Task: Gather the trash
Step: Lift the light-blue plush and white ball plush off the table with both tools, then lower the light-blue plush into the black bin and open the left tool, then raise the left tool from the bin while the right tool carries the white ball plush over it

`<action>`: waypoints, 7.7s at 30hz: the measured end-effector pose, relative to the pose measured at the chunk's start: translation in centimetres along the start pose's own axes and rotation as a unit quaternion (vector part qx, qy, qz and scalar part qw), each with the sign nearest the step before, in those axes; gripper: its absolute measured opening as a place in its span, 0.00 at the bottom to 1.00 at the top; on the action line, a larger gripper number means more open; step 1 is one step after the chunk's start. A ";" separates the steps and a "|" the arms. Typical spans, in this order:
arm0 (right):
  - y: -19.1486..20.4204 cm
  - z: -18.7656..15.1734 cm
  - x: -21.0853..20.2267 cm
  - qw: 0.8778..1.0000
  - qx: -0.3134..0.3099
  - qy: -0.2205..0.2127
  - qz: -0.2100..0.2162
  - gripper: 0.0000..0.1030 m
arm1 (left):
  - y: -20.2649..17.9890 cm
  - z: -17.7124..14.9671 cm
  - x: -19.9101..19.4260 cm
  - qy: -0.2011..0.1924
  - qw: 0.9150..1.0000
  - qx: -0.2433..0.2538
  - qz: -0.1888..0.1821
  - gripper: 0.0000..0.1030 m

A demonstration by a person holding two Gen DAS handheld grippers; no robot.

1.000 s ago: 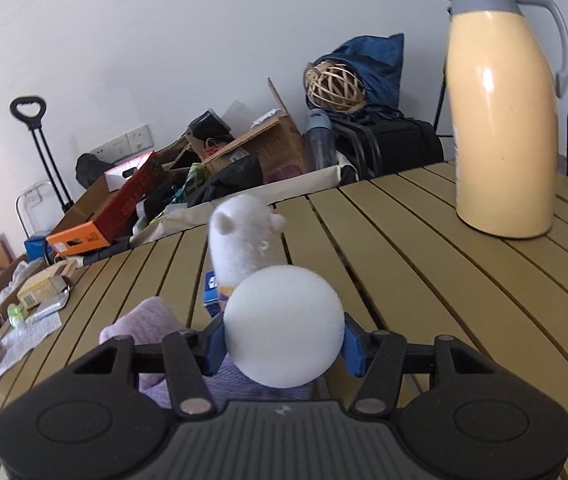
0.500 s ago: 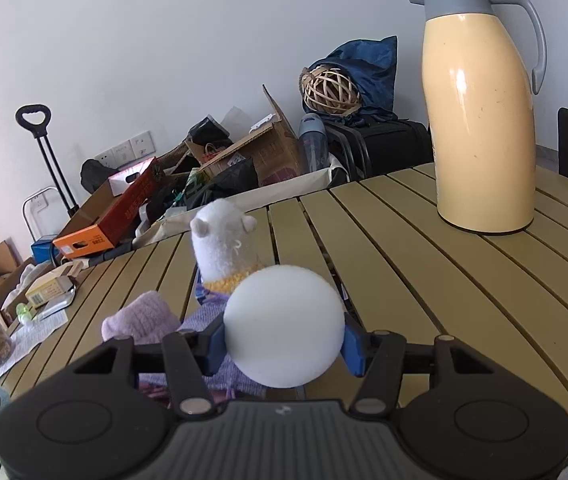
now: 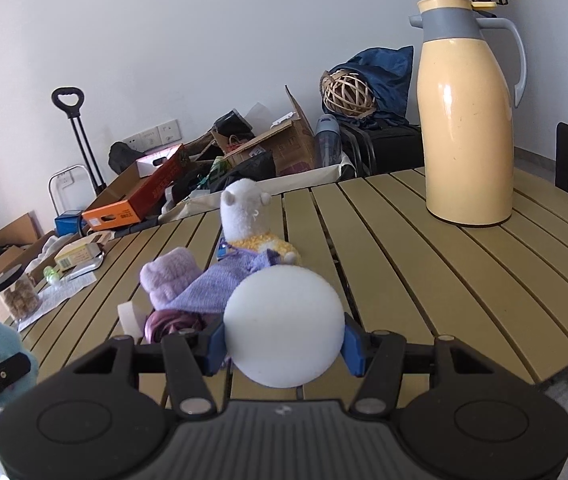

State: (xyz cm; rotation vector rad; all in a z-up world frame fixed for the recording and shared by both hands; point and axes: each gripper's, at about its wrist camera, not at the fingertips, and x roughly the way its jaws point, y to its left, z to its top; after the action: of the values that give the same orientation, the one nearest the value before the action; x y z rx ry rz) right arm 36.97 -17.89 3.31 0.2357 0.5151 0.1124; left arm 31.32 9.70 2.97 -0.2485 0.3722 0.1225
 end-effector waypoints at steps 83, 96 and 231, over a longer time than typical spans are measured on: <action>-6.6 -19.1 -0.7 0.981 -0.018 0.193 0.002 0.54 | -2.9 -19.3 1.8 0.344 0.934 0.102 0.002 0.33; -8.5 -18.5 0.7 0.981 0.005 0.190 -0.027 0.54 | -6.1 -19.1 5.0 0.375 0.922 0.094 -0.009 0.33; 4.0 -20.4 10.4 0.954 -0.071 0.291 -0.023 0.54 | 6.8 -15.4 7.3 0.367 0.922 0.048 0.116 1.00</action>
State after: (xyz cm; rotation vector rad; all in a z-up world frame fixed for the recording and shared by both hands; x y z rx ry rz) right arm 35.55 -8.29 -17.85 0.0444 1.0954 0.1747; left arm 31.65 12.72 -15.07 -0.1435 1.1559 0.2441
